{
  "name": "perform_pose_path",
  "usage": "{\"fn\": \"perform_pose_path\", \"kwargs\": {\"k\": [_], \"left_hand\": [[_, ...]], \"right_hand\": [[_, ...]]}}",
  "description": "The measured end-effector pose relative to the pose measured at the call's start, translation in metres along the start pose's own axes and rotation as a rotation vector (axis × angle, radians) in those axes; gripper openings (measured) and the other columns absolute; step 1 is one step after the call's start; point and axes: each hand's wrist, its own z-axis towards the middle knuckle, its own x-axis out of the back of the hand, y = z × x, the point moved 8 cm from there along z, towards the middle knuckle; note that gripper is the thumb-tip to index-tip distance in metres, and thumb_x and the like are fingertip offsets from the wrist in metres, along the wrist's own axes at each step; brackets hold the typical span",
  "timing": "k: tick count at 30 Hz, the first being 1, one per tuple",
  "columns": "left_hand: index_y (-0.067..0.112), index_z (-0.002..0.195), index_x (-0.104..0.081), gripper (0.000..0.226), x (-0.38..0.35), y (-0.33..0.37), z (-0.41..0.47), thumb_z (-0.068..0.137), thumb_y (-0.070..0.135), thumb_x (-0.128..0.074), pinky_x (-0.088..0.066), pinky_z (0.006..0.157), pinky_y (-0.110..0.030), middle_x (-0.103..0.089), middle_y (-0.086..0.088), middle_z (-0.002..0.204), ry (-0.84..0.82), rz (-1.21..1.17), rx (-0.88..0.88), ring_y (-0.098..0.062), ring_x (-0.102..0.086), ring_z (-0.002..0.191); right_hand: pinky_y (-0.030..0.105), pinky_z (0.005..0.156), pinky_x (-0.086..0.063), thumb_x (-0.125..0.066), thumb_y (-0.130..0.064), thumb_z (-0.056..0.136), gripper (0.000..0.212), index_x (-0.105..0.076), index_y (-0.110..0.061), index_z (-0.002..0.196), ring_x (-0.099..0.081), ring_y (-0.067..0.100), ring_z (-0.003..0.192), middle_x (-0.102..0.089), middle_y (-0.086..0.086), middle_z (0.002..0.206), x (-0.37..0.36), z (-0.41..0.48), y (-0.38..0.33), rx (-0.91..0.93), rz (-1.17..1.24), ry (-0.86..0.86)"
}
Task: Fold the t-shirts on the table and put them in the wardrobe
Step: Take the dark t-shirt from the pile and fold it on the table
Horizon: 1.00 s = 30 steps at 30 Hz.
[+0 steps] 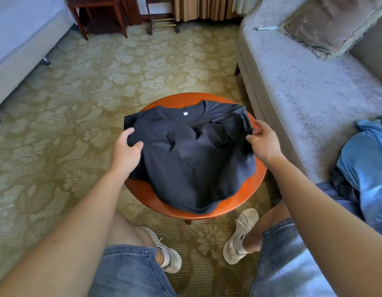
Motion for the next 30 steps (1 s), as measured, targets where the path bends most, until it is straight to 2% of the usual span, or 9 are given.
{"fn": "perform_pose_path", "kwargs": {"k": [3, 6, 10, 12, 14, 16, 18, 24, 30], "left_hand": [[0.028, 0.153, -0.024, 0.081, -0.003, -0.022, 0.003, 0.087, 0.033, -0.069, -0.036, 0.111, -0.041, -0.043, 0.002, 0.15, -0.119, 0.032, 0.129, -0.022, -0.043, 0.135], [0.025, 0.142, -0.043, 0.063, -0.012, -0.048, -0.006, 0.086, 0.039, -0.069, -0.039, 0.107, -0.041, -0.055, 0.003, 0.138, -0.181, 0.13, 0.15, -0.024, -0.05, 0.127], [0.022, 0.135, -0.049, 0.059, -0.017, -0.055, -0.014, 0.084, 0.041, -0.07, -0.042, 0.103, -0.038, -0.059, 0.002, 0.131, -0.195, 0.142, 0.173, -0.024, -0.054, 0.123], [0.02, 0.135, -0.05, 0.062, -0.015, -0.054, -0.018, 0.083, 0.046, -0.071, -0.042, 0.096, -0.033, -0.06, 0.004, 0.128, -0.182, 0.16, 0.177, -0.024, -0.054, 0.123], [0.02, 0.136, -0.048, 0.063, -0.011, -0.052, -0.023, 0.083, 0.043, -0.072, -0.039, 0.092, -0.029, -0.058, 0.008, 0.124, -0.168, 0.153, 0.184, -0.022, -0.053, 0.122], [0.022, 0.137, -0.046, 0.059, -0.006, -0.056, -0.026, 0.085, 0.029, -0.071, -0.038, 0.09, -0.028, -0.057, 0.008, 0.124, -0.19, 0.151, 0.219, -0.02, -0.053, 0.115], [0.024, 0.134, -0.046, 0.057, 0.0, -0.065, -0.028, 0.081, 0.015, -0.068, -0.04, 0.09, -0.032, -0.057, 0.004, 0.129, -0.246, 0.204, 0.27, -0.02, -0.052, 0.11], [0.027, 0.156, -0.015, 0.094, 0.021, -0.067, -0.04, 0.081, 0.01, -0.07, -0.036, 0.111, -0.045, -0.03, -0.002, 0.158, -0.286, 0.219, 0.365, -0.029, -0.037, 0.139], [0.04, 0.15, -0.026, 0.086, 0.036, -0.032, -0.054, 0.086, -0.003, -0.064, -0.053, 0.084, -0.042, -0.048, -0.003, 0.143, -0.26, -0.165, 0.294, -0.028, -0.058, 0.116]], "right_hand": [[0.029, 0.089, -0.048, -0.065, -0.014, 0.084, 0.069, -0.035, -0.003, 0.145, -0.059, 0.033, 0.106, -0.06, 0.013, 0.112, -0.008, 0.002, 0.015, -0.116, 0.005, -0.118], [0.036, 0.101, -0.04, -0.069, -0.016, 0.085, 0.076, -0.031, -0.006, 0.149, -0.05, 0.031, 0.127, -0.052, 0.015, 0.138, -0.014, -0.008, 0.048, -0.216, -0.161, -0.196], [0.034, 0.099, -0.042, -0.071, -0.012, 0.085, 0.073, -0.034, -0.006, 0.148, -0.051, 0.029, 0.126, -0.053, 0.012, 0.138, -0.027, -0.012, 0.061, -0.23, -0.172, -0.277], [0.032, 0.085, -0.046, -0.072, -0.014, 0.085, 0.053, -0.052, -0.003, 0.133, -0.061, 0.031, 0.106, -0.061, 0.016, 0.122, -0.031, -0.013, 0.062, -0.219, -0.25, -0.283], [0.028, 0.059, -0.044, -0.071, -0.014, 0.085, 0.017, -0.064, -0.004, 0.096, -0.059, 0.026, 0.067, -0.064, 0.014, 0.086, -0.03, -0.014, 0.063, -0.216, -0.268, -0.246], [0.027, 0.05, -0.039, -0.069, -0.012, 0.085, 0.018, -0.058, -0.008, 0.071, -0.052, 0.023, 0.052, -0.058, 0.009, 0.065, -0.027, -0.015, 0.068, -0.219, -0.246, -0.195], [0.031, 0.054, -0.044, -0.068, -0.01, 0.084, 0.022, -0.054, -0.008, 0.068, -0.052, 0.025, 0.056, -0.055, 0.008, 0.062, -0.023, -0.016, 0.072, -0.228, -0.214, -0.153], [0.055, 0.075, -0.055, -0.067, -0.009, 0.082, 0.014, -0.056, -0.003, 0.074, -0.059, 0.033, 0.067, -0.057, 0.011, 0.066, -0.007, -0.022, 0.069, -0.203, -0.106, -0.052], [0.049, 0.084, -0.055, -0.06, -0.012, 0.087, 0.016, -0.065, -0.022, 0.076, -0.065, 0.036, 0.085, -0.068, 0.009, 0.082, 0.022, -0.043, 0.033, -0.113, 0.064, 0.055]]}}
